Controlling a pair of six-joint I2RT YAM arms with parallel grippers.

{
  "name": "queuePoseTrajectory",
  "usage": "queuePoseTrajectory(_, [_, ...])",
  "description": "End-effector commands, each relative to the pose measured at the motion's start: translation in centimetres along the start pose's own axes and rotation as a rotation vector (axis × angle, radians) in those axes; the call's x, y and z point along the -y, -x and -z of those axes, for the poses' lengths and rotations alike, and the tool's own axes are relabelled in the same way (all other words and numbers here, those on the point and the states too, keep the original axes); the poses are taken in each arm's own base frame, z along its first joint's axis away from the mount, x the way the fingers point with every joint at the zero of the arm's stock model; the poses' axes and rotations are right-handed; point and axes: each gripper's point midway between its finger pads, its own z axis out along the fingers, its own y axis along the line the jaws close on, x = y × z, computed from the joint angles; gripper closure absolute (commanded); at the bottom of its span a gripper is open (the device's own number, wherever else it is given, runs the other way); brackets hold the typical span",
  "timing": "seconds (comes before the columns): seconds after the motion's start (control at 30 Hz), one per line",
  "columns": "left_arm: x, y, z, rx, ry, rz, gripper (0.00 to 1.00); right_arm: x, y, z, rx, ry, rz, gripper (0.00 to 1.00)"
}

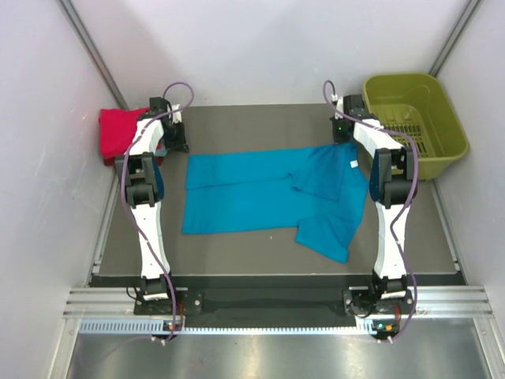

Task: Fold and stack the t-shirts
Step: Fold the tshirt

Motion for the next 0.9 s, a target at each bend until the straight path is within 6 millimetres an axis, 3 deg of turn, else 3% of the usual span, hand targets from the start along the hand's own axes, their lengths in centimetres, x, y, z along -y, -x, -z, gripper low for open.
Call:
queuePoseTrajectory(0.0, [-2.1,-0.4,-2.1,-0.006,0.062,-0.023,1.00,-0.1,2.5,0.0,0.069,-0.025,0.033,1.00])
queuePoseTrajectory(0.1, [-2.1,0.4,-1.8,0.013,0.068,-0.034,1.00,-0.2,3.0,0.0,0.079,-0.017,0.036,1.00])
queuePoseTrajectory(0.17, [-1.6,1.8,-0.6,0.054,0.064,-0.045,1.00,-0.4,4.6,1.3,0.118,-0.004,0.052,0.82])
queuePoseTrajectory(0.2, [-0.9,3.3,1.3,0.096,0.063,-0.063,0.95,-0.4,5.5,2.1,0.141,-0.001,0.066,0.70])
queuePoseTrajectory(0.23, [-0.5,4.2,2.6,0.125,0.062,-0.071,0.88,-0.5,7.3,4.2,0.193,-0.001,0.083,0.58])
queuePoseTrajectory(0.27, [-0.1,4.9,3.9,0.148,0.063,-0.077,0.84,-0.3,8.3,5.5,0.226,-0.007,0.102,0.56])
queuePoseTrajectory(0.3, [1.1,6.4,7.1,0.207,0.045,-0.092,0.81,-0.3,9.0,6.6,0.250,-0.011,0.117,0.54])
queuePoseTrajectory(0.33, [1.3,5.8,8.0,0.200,0.030,-0.113,0.75,-0.4,10.1,9.2,0.292,-0.011,0.133,0.53])
queuePoseTrajectory(0.37, [2.6,5.5,10.1,0.223,-0.010,-0.130,0.69,-0.6,10.2,11.4,0.312,-0.001,0.174,0.52])
queuePoseTrajectory(0.4, [3.2,6.7,12.1,0.279,-0.011,-0.147,0.69,-0.9,10.2,11.4,0.316,0.017,0.202,0.52])
queuePoseTrajectory(0.47, [3.7,4.3,12.5,0.239,-0.043,-0.153,0.65,-2.9,8.5,14.1,0.323,0.106,0.319,0.51])
queuePoseTrajectory(0.5, [4.5,3.9,14.0,0.247,-0.056,-0.156,0.64,-3.5,7.3,14.7,0.310,0.137,0.362,0.50])
queuePoseTrajectory(0.53, [4.7,2.0,13.5,0.197,-0.082,-0.139,0.64,-4.7,4.6,15.8,0.261,0.184,0.401,0.50])
queuePoseTrajectory(0.6, [5.2,-0.7,13.9,0.122,-0.109,-0.107,0.63,-6.8,1.2,16.7,0.201,0.292,0.514,0.51])
queuePoseTrajectory(0.63, [5.4,-3.0,13.3,0.055,-0.135,-0.080,0.63,-8.2,-2.9,17.6,0.104,0.365,0.553,0.51])
queuePoseTrajectory(0.7, [5.5,-6.7,12.8,-0.046,-0.157,-0.022,0.62,-10.2,-7.1,18.8,0.030,0.487,0.671,0.52])
queuePoseTrajectory(0.73, [5.7,-7.5,12.7,-0.061,-0.163,0.010,0.62,-11.6,-11.1,20.1,-0.060,0.567,0.710,0.54])
queuePoseTrajectory(0.77, [5.9,-8.0,13.2,-0.052,-0.162,0.019,0.62,-12.1,-12.9,20.7,-0.092,0.603,0.785,0.57])
queuePoseTrajectory(0.83, [5.6,-9.8,12.5,-0.069,-0.149,0.055,0.60,-13.5,-17.4,22.5,-0.205,0.679,0.835,0.58])
queuePoseTrajectory(0.87, [5.5,-10.2,12.5,-0.073,-0.144,0.066,0.59,-13.8,-18.6,23.1,-0.232,0.704,0.865,0.58])
